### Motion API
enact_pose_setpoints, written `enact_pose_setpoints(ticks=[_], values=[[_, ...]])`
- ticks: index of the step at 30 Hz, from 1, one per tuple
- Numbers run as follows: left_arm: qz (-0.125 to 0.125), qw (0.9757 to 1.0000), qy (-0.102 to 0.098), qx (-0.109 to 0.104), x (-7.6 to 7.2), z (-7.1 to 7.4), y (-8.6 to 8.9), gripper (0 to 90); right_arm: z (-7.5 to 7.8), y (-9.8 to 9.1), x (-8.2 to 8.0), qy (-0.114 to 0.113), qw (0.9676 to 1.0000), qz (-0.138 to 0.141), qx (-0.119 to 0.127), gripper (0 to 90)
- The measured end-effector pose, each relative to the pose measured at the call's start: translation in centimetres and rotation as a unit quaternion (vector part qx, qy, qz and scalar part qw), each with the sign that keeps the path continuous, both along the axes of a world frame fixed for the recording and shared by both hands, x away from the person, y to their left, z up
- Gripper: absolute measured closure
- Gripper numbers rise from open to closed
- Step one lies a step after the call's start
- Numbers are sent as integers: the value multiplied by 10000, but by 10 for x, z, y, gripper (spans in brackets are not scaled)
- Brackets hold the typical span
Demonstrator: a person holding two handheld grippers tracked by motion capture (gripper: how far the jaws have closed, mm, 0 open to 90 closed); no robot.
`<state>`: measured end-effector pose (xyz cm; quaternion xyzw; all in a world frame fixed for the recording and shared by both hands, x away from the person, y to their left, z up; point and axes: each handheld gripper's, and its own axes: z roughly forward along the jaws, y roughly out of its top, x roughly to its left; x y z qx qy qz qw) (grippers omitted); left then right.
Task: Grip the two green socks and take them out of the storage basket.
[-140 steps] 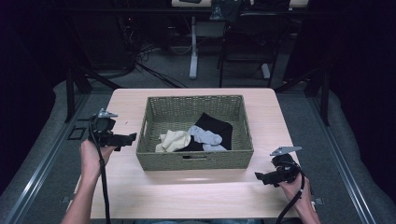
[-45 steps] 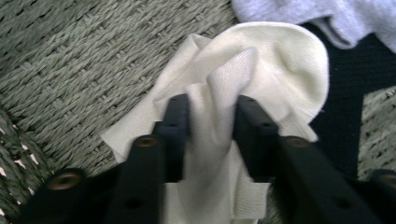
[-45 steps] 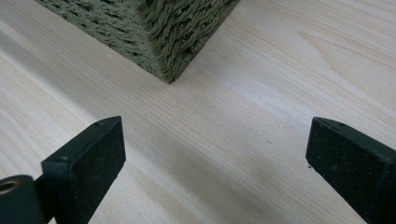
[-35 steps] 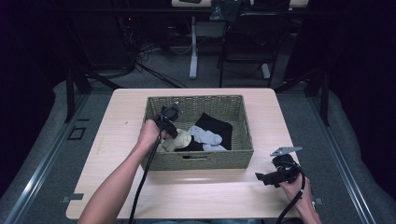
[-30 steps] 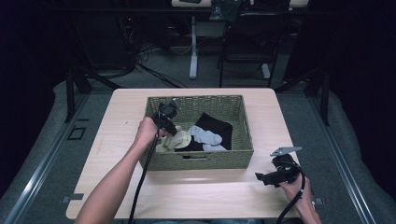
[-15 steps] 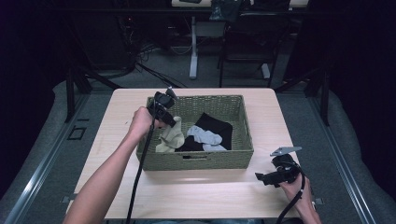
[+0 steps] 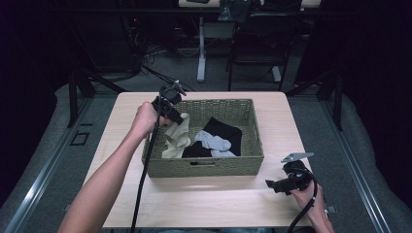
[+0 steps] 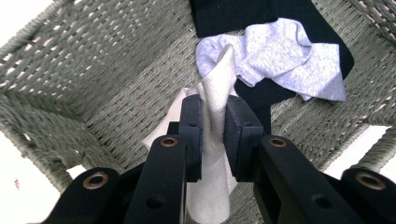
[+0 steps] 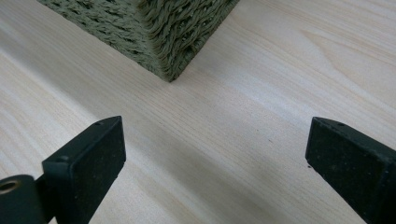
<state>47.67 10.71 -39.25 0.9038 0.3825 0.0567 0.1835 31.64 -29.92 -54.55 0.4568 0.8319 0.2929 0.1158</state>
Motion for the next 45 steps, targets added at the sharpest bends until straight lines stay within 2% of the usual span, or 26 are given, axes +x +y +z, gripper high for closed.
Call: enact_pose_setpoints(ticks=[17,29,35,45], values=[[-1,9998,-205,-7,1,36,5,779,0,0,0,20,10000,10,-3,44],[141,9991,-360,-161,1,56,19,780,0,0,0,-7,10000,-4,5,44],[285,9984,-451,-211,2,66,30,780,0,0,0,6,10000,1,-17,44],[535,9958,-638,-376,-4,84,62,779,-1,1,0,9,10000,-17,-5,44]])
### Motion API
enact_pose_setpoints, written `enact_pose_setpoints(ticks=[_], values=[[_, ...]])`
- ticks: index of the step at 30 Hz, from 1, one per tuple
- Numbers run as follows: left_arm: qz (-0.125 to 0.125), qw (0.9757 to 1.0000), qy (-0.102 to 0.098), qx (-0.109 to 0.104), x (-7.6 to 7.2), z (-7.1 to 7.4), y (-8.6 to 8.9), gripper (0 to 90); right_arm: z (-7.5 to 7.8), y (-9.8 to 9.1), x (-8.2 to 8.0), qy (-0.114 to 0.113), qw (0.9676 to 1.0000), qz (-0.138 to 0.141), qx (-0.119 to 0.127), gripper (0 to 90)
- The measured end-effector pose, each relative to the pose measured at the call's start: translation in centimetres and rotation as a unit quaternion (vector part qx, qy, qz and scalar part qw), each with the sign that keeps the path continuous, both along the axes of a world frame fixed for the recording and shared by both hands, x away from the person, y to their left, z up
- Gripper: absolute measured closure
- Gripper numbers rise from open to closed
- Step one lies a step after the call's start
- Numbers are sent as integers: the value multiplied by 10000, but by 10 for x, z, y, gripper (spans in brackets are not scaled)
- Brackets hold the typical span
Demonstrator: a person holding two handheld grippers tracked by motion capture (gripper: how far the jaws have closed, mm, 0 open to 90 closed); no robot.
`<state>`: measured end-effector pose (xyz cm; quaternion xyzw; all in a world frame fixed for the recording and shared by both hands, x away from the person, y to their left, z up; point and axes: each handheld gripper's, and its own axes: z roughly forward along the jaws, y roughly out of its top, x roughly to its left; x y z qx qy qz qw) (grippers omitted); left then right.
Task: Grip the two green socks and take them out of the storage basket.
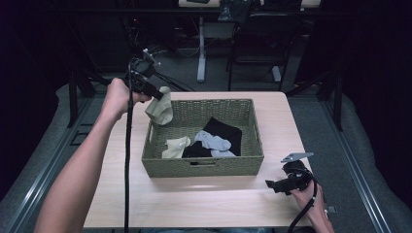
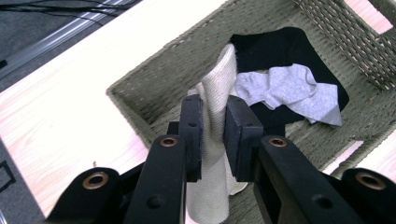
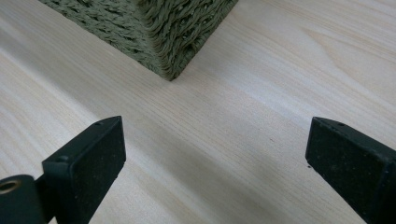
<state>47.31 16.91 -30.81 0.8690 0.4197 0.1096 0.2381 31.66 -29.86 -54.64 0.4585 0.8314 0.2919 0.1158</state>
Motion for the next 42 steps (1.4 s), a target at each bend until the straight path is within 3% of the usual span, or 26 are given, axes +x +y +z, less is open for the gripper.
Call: enact_pose_setpoints(ticks=[11,19,30,42], values=[[427,9987,-189,-221,-10,18,48,779,0,0,0,0,10000,-6,-5,44],[718,9969,-195,-241,-19,16,80,775,0,0,0,22,10000,-13,-8,44],[1076,9937,29,-299,-22,-11,114,767,0,0,0,37,10000,-7,7,44],[1349,9898,375,-266,-18,-50,130,765,1,0,0,29,10000,-28,-19,44]])
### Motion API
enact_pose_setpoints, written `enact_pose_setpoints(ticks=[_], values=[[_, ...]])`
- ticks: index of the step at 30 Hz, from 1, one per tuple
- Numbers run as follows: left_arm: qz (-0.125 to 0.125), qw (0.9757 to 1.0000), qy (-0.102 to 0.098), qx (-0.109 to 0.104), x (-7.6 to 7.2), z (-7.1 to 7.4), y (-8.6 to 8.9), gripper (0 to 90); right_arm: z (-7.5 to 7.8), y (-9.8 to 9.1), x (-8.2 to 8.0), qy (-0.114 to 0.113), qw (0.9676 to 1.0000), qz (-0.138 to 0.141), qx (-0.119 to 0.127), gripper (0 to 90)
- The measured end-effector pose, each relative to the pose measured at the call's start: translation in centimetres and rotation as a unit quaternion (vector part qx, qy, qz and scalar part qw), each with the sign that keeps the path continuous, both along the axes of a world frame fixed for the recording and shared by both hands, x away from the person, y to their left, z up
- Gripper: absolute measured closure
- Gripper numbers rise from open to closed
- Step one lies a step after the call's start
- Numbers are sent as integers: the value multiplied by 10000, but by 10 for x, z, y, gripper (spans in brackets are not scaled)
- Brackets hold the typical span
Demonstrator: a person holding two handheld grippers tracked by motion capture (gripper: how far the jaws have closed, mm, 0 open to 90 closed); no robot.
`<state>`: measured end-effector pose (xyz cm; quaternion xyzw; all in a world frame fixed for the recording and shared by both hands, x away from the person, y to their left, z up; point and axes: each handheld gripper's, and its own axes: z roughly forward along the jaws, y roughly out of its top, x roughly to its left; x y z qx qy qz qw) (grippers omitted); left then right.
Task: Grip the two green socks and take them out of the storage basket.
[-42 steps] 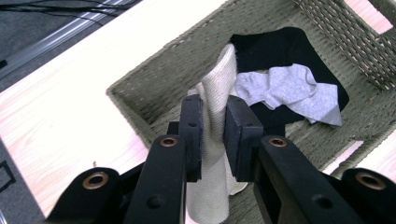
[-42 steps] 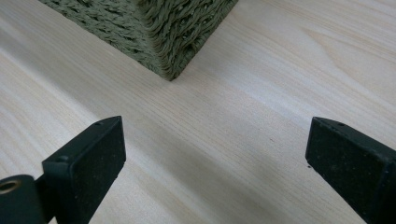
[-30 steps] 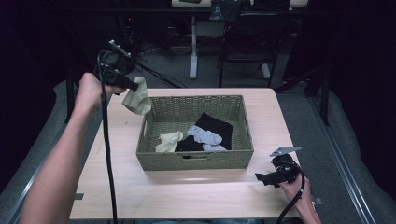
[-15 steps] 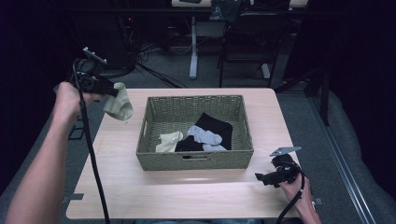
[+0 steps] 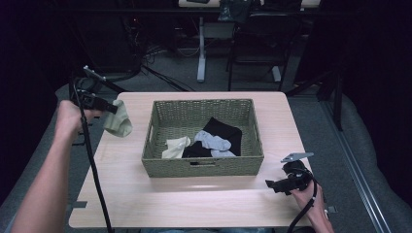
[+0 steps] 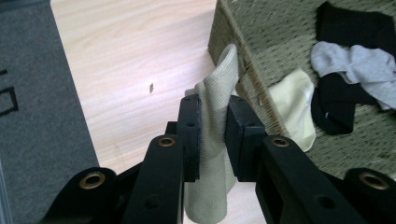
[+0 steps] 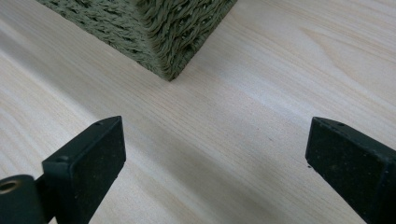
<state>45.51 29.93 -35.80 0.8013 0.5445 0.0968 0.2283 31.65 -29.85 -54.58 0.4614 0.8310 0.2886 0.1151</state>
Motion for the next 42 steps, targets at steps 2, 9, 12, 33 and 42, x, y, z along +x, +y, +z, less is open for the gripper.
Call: enact_pose_setpoints(ticks=[2,9,12,33,42], values=[[23,10000,68,53,2,-8,1,765,0,0,0,2,10000,-2,0,44],[168,9990,385,120,6,-47,4,759,0,-1,0,3,10000,6,10,44],[230,9983,519,115,8,-66,5,756,0,0,0,7,10000,12,17,44],[629,9934,960,-51,9,-131,12,335,0,-1,0,7,10000,8,17,44],[540,9973,441,-212,-2,-91,13,172,0,0,0,15,10000,16,18,44]])
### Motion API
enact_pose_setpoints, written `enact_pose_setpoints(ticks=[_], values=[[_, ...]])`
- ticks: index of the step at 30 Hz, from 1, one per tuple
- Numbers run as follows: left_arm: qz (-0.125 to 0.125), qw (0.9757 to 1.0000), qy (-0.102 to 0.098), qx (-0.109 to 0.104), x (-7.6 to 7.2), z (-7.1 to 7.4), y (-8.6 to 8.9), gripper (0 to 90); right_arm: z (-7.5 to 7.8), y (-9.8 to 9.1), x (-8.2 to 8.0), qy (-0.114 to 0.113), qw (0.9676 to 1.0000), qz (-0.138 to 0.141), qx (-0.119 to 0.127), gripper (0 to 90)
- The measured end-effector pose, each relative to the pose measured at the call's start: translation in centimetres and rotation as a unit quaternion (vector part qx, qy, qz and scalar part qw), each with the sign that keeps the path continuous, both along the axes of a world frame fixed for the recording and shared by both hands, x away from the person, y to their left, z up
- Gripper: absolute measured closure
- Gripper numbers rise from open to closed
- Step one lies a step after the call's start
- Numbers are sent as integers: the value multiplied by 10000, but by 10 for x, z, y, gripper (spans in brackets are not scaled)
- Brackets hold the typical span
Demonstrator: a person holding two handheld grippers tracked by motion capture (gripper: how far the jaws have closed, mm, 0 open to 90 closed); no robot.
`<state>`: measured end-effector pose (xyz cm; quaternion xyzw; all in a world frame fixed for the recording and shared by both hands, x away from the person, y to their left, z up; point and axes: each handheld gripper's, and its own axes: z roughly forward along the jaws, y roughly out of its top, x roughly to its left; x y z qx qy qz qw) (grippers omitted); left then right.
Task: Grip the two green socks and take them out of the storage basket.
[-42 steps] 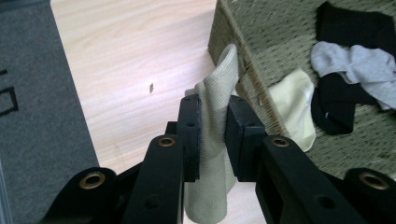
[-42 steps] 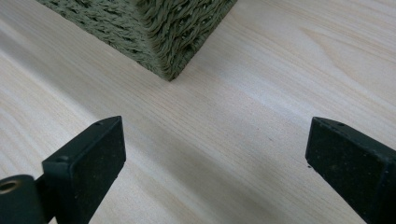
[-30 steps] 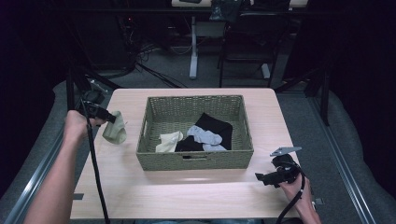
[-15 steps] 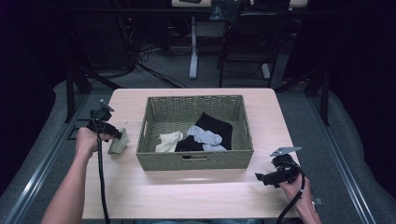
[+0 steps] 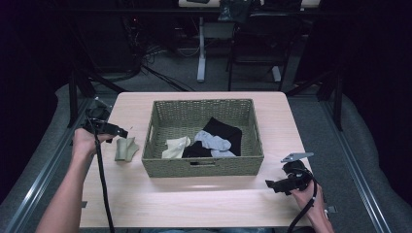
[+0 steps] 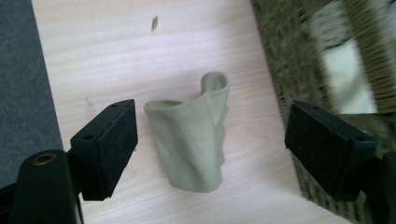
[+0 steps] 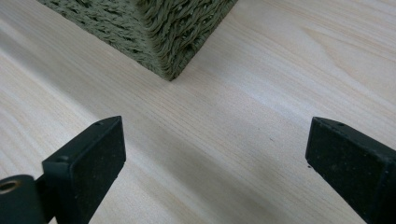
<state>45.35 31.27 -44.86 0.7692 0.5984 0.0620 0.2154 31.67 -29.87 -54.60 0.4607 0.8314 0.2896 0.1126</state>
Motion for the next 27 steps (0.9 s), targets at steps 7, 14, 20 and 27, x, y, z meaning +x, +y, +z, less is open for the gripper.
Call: enact_pose_setpoints(ticks=[7,14,20,27], values=[[-203,9983,-533,-109,-6,35,-18,169,0,0,0,3,10000,27,24,44],[-680,9943,-815,-27,-4,56,-57,152,0,0,0,14,10000,30,16,44],[-941,9914,-909,0,6,58,-88,127,0,0,0,-4,10000,3,3,44],[-1260,9884,-842,56,16,48,-120,120,0,0,0,-4,10000,-4,6,44]])
